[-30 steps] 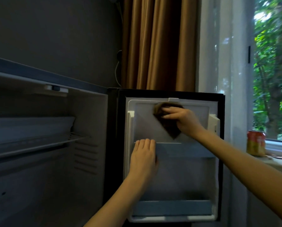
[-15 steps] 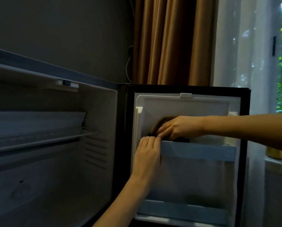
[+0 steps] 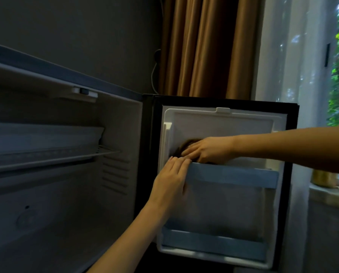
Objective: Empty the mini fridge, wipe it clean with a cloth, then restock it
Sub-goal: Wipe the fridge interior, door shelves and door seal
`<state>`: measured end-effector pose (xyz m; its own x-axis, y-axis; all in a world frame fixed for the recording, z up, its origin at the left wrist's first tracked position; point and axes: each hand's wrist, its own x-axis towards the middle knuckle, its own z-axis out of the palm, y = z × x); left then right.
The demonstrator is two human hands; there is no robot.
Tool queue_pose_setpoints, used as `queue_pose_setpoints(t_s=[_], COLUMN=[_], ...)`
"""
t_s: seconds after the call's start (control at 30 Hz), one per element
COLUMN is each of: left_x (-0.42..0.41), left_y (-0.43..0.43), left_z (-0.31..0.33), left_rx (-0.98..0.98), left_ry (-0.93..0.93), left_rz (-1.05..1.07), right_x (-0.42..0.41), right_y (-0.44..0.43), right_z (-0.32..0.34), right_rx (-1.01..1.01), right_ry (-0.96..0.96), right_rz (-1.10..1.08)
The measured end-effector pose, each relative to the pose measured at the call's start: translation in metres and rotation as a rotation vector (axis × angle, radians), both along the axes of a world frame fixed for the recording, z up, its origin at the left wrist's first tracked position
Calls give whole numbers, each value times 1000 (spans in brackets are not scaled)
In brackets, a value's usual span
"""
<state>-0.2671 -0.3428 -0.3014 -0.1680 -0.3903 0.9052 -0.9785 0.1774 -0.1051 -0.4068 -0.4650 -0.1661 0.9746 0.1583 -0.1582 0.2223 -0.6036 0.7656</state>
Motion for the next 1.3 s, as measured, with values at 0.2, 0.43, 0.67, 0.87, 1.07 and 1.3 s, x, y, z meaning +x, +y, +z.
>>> queue_pose_setpoints(t_s=[0.2,0.43,0.67,0.87,1.07,1.3], left_x=[-1,-16,-13,-15,-21,-22], left_y=[0,-9,-13,-11,-9,-18], left_z=[6,-2,-5,1,3,0], left_rx=[-20,-51,-84,-62,-50,-71], left_ry=[74,188,159,219,255,255], left_rz=[-48,-44,-19,-37,-48,-17], right_x=[-70,-111,-3,-102,-160,-163], right_y=[-10,-6,-6,-19,-5,3], right_z=[7,42,21,16,45,40], right_rx=[-13,-178,-44,-20,-229,-176], right_ry=[49,-23,-223,136,157,-476], right_rz=[-16,-33,62,-106,-220,-222])
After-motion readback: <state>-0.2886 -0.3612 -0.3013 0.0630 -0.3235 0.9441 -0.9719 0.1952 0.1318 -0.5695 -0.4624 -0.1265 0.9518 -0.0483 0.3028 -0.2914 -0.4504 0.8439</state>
